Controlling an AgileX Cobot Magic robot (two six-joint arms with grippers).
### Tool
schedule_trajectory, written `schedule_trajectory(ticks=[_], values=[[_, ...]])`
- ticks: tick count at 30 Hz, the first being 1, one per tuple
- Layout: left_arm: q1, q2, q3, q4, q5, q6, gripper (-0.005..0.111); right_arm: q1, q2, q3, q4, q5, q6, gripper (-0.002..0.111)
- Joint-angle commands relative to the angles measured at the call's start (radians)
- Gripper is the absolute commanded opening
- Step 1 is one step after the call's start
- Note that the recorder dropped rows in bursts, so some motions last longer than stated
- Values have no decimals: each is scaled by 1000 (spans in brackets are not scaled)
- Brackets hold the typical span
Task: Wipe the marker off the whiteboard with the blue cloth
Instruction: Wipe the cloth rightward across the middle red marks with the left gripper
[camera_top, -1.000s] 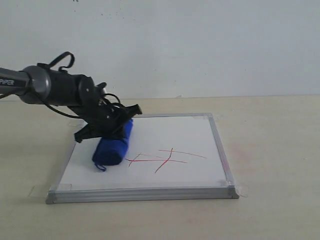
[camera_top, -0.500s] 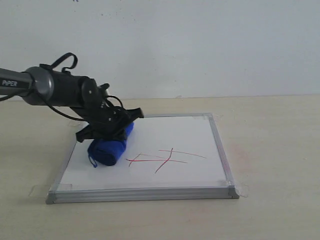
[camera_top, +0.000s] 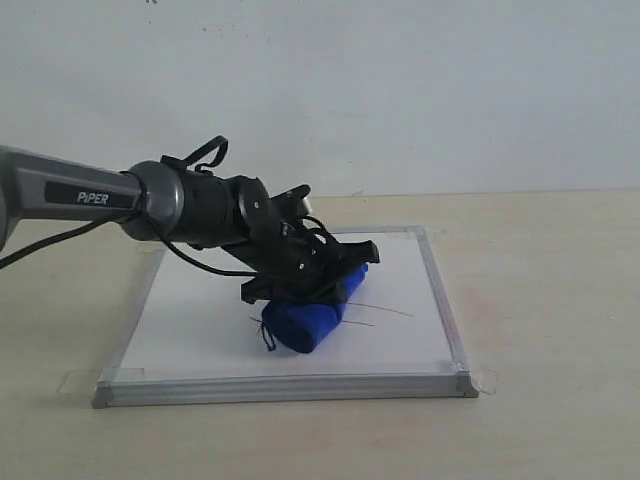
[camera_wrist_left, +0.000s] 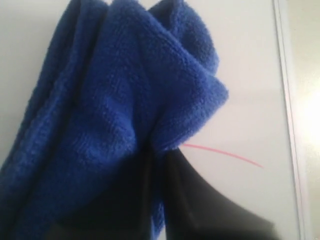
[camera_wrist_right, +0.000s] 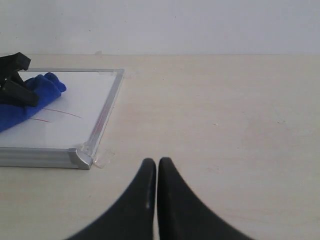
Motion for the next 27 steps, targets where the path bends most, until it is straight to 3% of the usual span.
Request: schedule_trajectory(ticks=[1,8,14,18,27], values=[[93,22,14,2,121,-3,4,3,-4,0,-2,-6,-3,1],[242,-31,56,95,222,-3,4,3,-4,0,-2,-6,-3,1],[285,-85,154,97,221,-3,4,3,-4,0,-2,-6,-3,1],[245,-71,156,-1,208,11,4,3,-4,0,-2,-6,-3,1],[34,-28,154,-523,128,400,4,3,-4,0,-2,-6,-3,1]])
